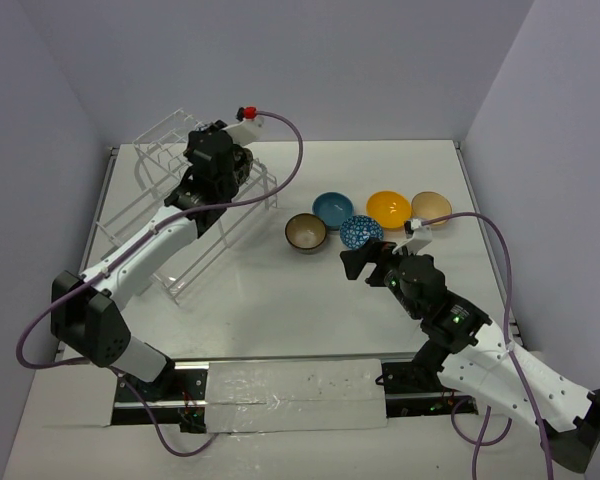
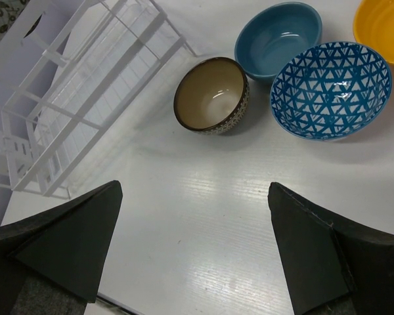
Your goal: Load the bowls into the dish rack
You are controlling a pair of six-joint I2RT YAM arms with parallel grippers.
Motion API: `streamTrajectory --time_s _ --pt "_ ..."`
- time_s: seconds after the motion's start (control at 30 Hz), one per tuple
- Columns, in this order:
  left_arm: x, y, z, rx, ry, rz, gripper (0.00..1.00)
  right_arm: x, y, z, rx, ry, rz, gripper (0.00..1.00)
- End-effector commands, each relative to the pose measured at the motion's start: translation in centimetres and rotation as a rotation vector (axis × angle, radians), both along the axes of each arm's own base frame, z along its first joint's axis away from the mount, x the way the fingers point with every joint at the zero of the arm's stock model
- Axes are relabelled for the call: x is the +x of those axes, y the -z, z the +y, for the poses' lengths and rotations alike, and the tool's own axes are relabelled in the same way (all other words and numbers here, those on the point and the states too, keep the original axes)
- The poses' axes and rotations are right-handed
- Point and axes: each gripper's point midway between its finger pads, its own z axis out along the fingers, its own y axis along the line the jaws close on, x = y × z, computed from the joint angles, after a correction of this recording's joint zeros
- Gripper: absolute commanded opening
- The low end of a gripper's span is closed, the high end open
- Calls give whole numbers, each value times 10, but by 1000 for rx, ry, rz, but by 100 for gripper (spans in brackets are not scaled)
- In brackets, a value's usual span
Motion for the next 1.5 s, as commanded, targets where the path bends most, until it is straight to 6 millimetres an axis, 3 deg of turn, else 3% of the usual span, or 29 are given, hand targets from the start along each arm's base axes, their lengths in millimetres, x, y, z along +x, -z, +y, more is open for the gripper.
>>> streamTrajectory --time_s 0.0,0.43,0.93,1.27,1.47 --pt "-9 -30 -1 -50 19 -102 0 3 -9 0 28 14 -31 100" --pt "-16 -18 -9 -18 40 -72 11 4 -11 4 29 2 -29 100" --pt "-21 -30 -9 -51 45 -92 22 3 -11 6 34 -4 -25 100" --pt "-22 -24 -17 -70 114 -76 18 2 -9 4 34 -3 -23 100" --pt "-26 -26 -18 -66 135 -82 20 1 -9 4 35 -2 -23 100"
